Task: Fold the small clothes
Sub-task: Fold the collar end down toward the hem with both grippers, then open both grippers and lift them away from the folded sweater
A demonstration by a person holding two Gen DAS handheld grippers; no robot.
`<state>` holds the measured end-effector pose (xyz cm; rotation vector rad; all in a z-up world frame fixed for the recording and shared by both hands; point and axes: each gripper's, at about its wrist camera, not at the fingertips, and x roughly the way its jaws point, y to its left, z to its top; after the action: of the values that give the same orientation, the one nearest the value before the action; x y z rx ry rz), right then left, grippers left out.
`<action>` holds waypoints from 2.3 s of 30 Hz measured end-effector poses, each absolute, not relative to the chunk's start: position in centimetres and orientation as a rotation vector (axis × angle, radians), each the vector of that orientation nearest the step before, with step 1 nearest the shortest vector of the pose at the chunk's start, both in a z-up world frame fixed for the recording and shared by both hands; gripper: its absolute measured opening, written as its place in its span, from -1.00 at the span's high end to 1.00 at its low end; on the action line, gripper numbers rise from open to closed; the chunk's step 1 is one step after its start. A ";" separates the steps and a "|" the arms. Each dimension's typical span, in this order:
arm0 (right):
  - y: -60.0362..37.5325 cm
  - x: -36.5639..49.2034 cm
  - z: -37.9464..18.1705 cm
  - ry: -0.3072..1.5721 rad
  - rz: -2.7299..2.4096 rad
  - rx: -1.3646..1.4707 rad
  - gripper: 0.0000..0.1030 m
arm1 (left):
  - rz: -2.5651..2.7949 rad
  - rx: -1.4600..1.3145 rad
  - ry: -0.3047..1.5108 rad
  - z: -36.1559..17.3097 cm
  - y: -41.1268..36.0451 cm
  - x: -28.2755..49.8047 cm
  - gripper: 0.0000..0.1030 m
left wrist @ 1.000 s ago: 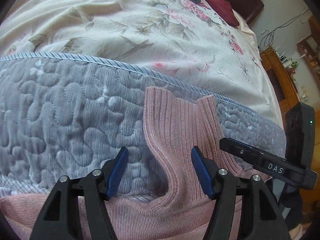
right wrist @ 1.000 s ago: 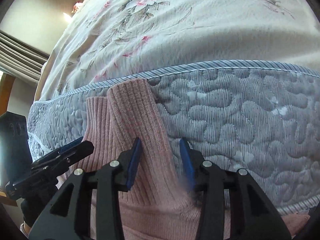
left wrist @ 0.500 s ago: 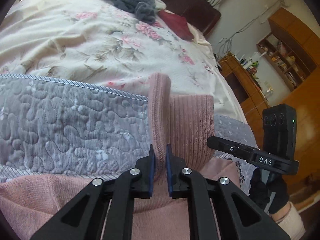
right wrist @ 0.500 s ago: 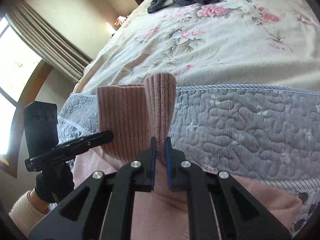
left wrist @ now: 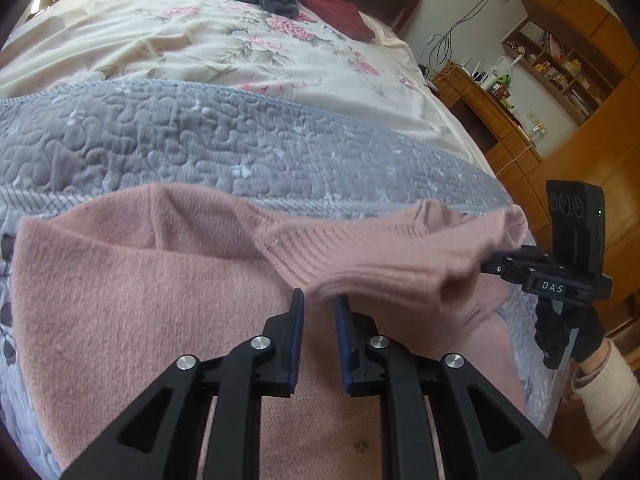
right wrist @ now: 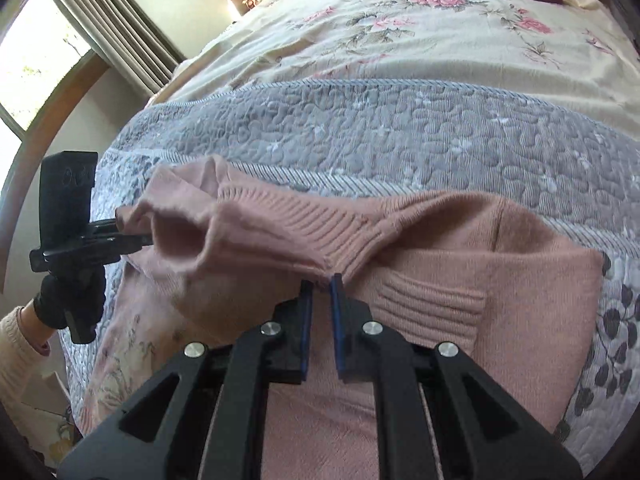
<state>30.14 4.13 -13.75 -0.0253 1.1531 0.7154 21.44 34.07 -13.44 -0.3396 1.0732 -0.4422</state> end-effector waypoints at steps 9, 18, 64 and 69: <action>0.0 26.8 -14.3 1.249 0.728 0.304 0.30 | -0.476 -0.623 1.138 -14.7 35.7 17.5 -0.05; 3.1 27.8 -17.4 1.351 0.717 0.387 0.79 | -0.449 -0.678 1.180 -16.0 33.0 20.1 0.72; -13.3 -9.4 -12.5 1.290 0.329 0.184 0.06 | -0.023 -0.285 1.280 -9.9 36.9 -18.0 -0.30; -14.2 -9.6 -14.5 1.326 0.316 0.224 0.06 | -0.065 -0.339 1.284 -11.2 36.7 -19.2 -0.30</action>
<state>-9.57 -14.15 -14.50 0.2239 1.3261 0.3156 -19.16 36.71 -11.25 -0.3389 1.2837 -0.0647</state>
